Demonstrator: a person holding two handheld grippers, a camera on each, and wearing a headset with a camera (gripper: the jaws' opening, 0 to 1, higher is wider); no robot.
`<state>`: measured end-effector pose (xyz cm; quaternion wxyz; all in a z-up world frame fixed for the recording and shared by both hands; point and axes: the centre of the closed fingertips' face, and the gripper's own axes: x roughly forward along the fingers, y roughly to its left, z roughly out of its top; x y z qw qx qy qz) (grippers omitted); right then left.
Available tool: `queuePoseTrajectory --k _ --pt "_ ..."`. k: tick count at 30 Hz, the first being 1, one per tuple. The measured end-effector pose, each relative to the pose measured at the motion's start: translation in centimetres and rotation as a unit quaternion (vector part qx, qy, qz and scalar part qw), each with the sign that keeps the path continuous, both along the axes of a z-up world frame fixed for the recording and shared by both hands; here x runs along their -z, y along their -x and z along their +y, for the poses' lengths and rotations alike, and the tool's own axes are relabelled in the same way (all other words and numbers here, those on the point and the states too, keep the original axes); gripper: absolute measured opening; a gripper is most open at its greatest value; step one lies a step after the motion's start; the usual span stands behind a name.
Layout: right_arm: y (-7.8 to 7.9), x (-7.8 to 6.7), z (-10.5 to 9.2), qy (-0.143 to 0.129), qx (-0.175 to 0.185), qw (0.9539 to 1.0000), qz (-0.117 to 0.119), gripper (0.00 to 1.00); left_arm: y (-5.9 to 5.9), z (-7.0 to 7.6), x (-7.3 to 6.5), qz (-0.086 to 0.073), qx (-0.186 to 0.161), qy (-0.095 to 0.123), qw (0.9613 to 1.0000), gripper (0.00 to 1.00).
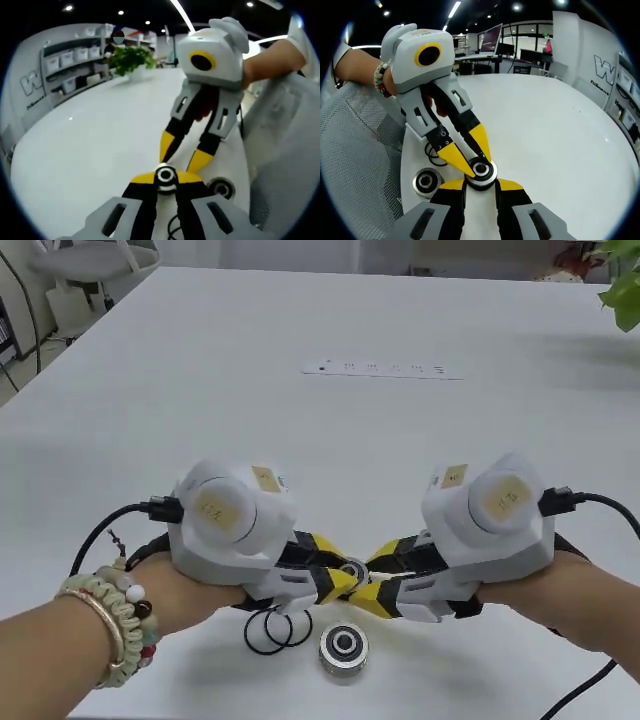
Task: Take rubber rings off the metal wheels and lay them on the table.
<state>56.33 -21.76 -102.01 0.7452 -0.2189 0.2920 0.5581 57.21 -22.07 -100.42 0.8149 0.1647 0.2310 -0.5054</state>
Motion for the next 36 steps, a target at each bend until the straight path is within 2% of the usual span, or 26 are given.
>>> queuePoseTrajectory --k 10,27,28,29,30,36 --pt "0.1 0.1 -0.5 0.001 0.002 0.9999 0.013 0.15 0.1 0.0 0.0 -0.001 -0.001 0.000 1.0000 0.14" --pt "0.2 0.1 -0.7 0.006 -0.002 0.9999 0.014 0.10 0.1 0.0 0.0 -0.002 -0.004 0.002 1.0000 0.14" --pt "0.1 0.3 -1.0 0.016 -0.001 0.9998 0.011 0.08 0.1 0.0 0.0 -0.002 -0.005 0.002 1.0000 0.14" --pt "-0.2 0.5 -1.3 0.025 0.006 0.9997 0.004 0.00 0.1 0.0 0.0 -0.001 -0.005 0.002 1.0000 0.14" --pt "0.1 0.4 -1.0 0.012 0.005 0.9998 0.017 0.00 0.1 0.0 0.0 -0.001 -0.005 0.003 1.0000 0.14" --pt "-0.1 0.4 -1.0 0.018 0.003 0.9998 0.008 0.00 0.1 0.0 0.1 -0.002 -0.006 0.003 1.0000 0.14"
